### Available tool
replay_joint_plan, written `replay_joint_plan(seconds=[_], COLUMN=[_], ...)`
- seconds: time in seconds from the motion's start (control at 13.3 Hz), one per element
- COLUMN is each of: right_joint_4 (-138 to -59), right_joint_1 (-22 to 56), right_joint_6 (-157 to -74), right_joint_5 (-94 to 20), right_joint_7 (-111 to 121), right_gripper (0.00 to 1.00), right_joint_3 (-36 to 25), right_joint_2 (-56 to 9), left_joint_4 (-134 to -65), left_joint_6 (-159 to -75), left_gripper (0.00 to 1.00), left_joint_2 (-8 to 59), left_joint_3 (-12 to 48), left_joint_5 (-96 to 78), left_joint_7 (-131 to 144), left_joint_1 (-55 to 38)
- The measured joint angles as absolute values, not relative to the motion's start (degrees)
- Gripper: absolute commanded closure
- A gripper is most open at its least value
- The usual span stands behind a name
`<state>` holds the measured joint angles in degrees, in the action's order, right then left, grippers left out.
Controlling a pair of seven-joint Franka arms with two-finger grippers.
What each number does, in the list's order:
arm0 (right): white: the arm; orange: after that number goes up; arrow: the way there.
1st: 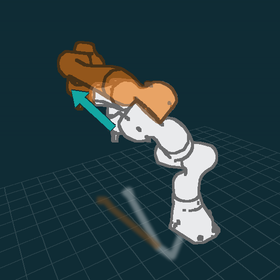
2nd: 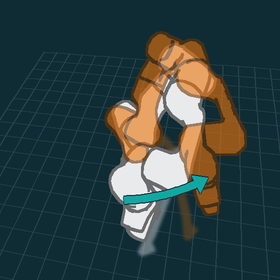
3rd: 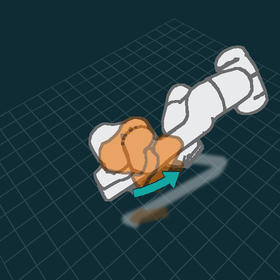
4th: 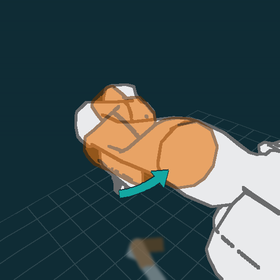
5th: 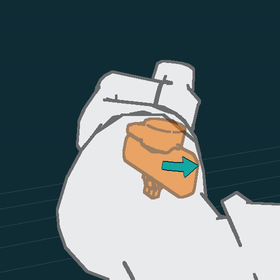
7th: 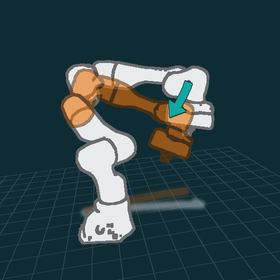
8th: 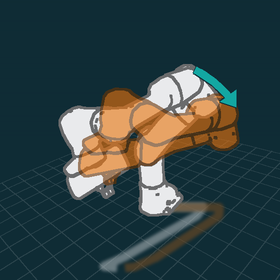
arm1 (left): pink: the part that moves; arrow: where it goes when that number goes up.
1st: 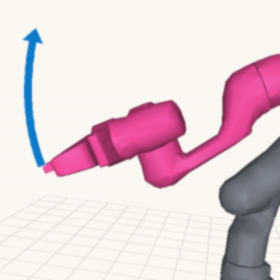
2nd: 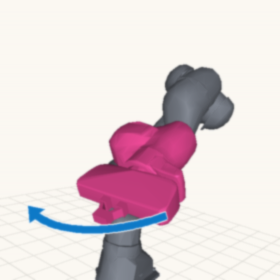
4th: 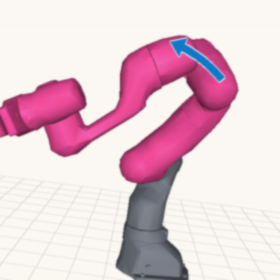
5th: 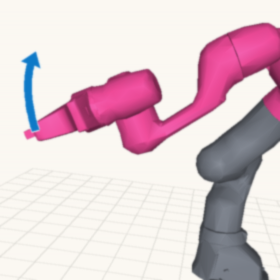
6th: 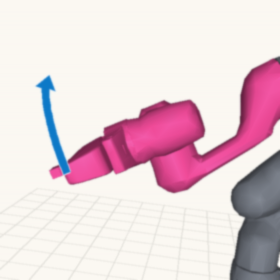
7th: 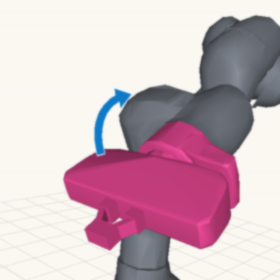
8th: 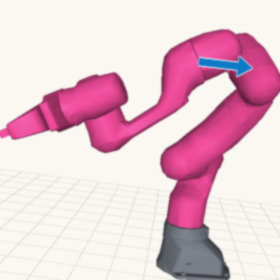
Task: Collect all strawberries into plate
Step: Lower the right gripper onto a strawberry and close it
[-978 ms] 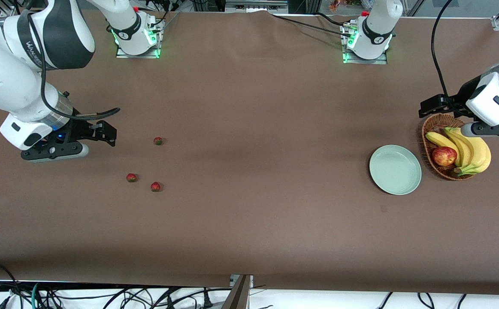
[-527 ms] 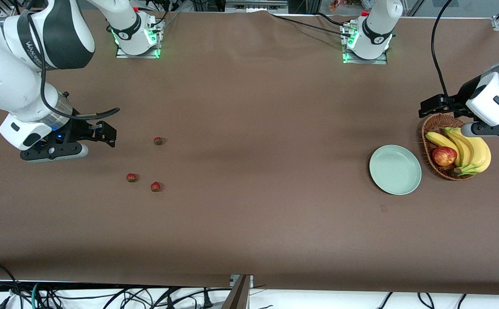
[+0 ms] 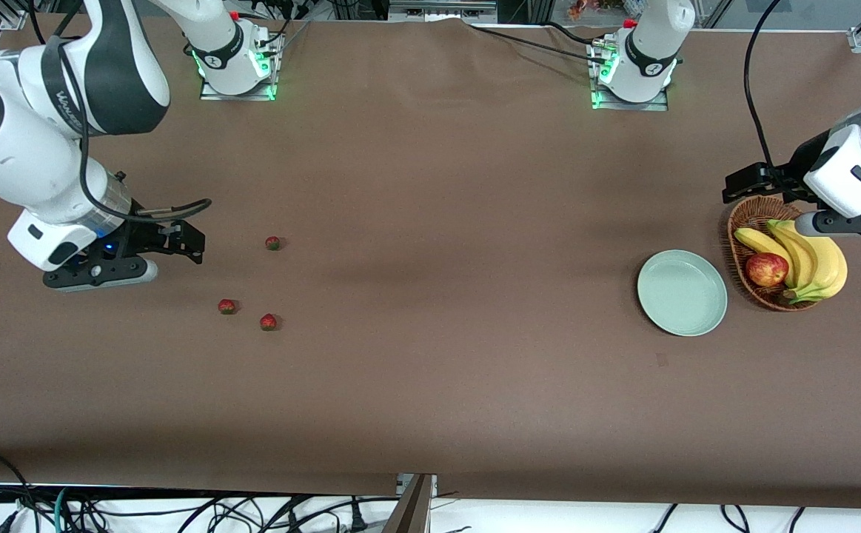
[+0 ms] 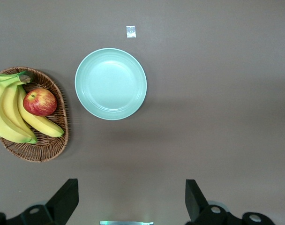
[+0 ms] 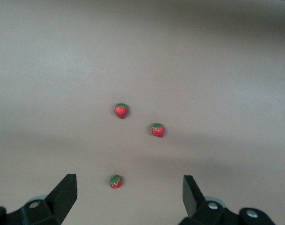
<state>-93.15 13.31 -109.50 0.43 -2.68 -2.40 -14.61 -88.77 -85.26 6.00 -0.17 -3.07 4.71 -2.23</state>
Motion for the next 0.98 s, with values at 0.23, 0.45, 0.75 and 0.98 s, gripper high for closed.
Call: replay_joint_plan(seconds=[0.23,0.45,0.75,0.98], right_joint_4=[-93.48,-93.48,-92.42,-89.81], right_joint_1=[13.36,14.4,15.88,15.99], right_joint_6=[-113.65,-124.1,-134.8,-135.13], right_joint_5=[0.36,0.11,-1.52,-1.7], right_joint_7=[-2.57,-2.49,-2.55,-2.55], right_gripper=[0.01,0.01,0.05,0.21], right_joint_3=[-2.31,-1.73,-1.56,-1.55], right_joint_2=[-23.22,-31.23,-40.22,-42.64], left_joint_4=[-88.71,-88.63,-88.58,-88.57], left_joint_6=[-85.24,-85.21,-85.19,-85.19], left_gripper=[0.0,0.0,0.0,0.0], left_joint_2=[6.03,6.11,6.23,6.23], left_joint_3=[-0.16,-0.17,-0.16,-0.16], left_joint_5=[-3.07,-3.07,-3.07,-3.07], left_joint_7=[4.71,4.71,4.71,4.71], left_joint_1=[-2.22,-2.22,-2.23,-2.23])
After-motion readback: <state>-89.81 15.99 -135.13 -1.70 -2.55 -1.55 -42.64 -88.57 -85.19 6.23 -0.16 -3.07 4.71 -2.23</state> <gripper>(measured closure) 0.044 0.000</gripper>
